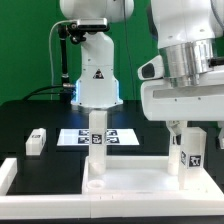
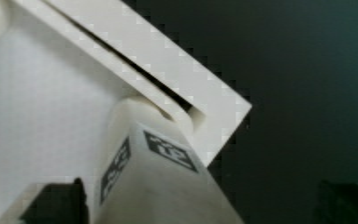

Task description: Assemble desk

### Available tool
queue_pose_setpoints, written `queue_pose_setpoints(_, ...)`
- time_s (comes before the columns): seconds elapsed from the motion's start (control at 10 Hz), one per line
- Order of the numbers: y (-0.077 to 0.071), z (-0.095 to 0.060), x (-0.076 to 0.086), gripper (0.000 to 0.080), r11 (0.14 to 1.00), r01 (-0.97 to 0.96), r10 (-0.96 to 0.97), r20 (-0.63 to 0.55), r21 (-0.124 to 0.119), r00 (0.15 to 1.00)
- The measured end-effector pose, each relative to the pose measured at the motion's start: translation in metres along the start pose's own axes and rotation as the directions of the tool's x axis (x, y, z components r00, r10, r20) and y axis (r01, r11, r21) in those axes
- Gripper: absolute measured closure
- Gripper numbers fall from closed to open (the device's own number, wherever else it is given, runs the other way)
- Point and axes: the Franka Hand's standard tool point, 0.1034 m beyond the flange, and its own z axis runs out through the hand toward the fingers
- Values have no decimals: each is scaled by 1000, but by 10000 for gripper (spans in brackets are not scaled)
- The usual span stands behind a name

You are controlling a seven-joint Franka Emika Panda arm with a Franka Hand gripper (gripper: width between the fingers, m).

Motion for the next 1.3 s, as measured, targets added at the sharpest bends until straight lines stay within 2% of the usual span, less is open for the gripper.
queue_pose_setpoints(0.2,2,-1,3,151,991,133,-133,-11,-14,991)
queue_pose_setpoints(0.3,4,-1,5,150,964,265,-266,-12,-34,964)
queue_pose_setpoints(0.4,8,-1,6,150,872,485,-485,18,-63,874)
queue_pose_setpoints(0.5,11,-2,6,150,785,616,-613,66,-66,787)
queue_pose_setpoints(0.6,14,-2,3,150,706,706,-698,107,-57,708)
queue_pose_setpoints(0.9,17,0,8,160,735,675,-670,78,-68,738)
queue_pose_setpoints(1.0,17,0,7,355,766,639,-635,75,-70,769)
queue_pose_setpoints(1.1,17,0,8,494,825,560,-556,68,-78,828)
queue_pose_setpoints(1.3,17,0,9,508,888,451,-448,55,-86,892)
